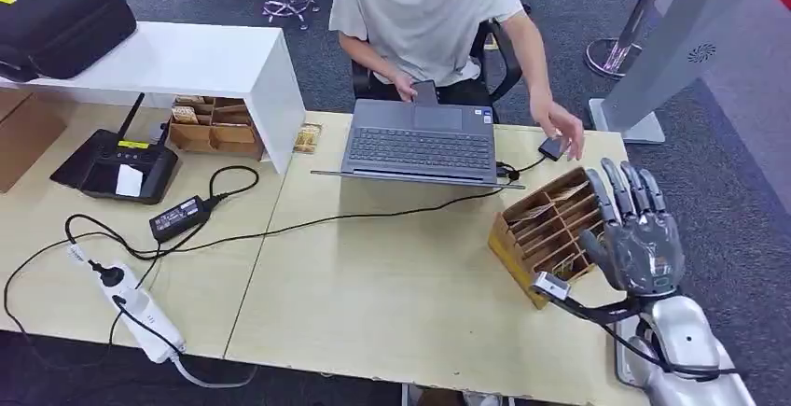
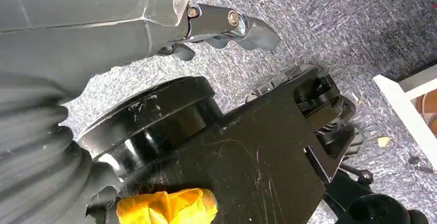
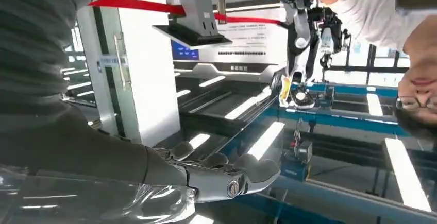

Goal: Pass the card to the sensor for recognition and then transmit it.

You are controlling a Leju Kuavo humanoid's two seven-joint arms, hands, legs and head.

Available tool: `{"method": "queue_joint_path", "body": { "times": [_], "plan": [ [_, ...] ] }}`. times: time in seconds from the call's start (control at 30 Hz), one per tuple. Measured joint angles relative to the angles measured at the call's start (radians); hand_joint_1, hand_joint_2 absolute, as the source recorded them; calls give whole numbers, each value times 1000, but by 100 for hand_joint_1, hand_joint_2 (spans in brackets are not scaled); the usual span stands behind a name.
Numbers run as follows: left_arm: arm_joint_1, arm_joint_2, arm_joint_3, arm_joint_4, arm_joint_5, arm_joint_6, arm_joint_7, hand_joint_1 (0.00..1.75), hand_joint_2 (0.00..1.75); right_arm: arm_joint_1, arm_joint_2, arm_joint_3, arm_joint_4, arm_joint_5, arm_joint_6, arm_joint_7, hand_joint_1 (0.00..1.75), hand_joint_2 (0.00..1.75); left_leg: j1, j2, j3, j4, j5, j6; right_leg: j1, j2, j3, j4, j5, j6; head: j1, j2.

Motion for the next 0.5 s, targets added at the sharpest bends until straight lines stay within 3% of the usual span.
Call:
{"method": "queue_joint_path", "body": {
  "times": [0.5],
  "plan": [
    [0, 0, 0, 0, -3, 0, 0, 0, 175, 13, 2, -3, -80, 27, 0, 17, 0, 175, 0, 0, 0, 0, 0, 0, 0, 0, 0, 0, 0, 0, 0, 0]
  ]
}}
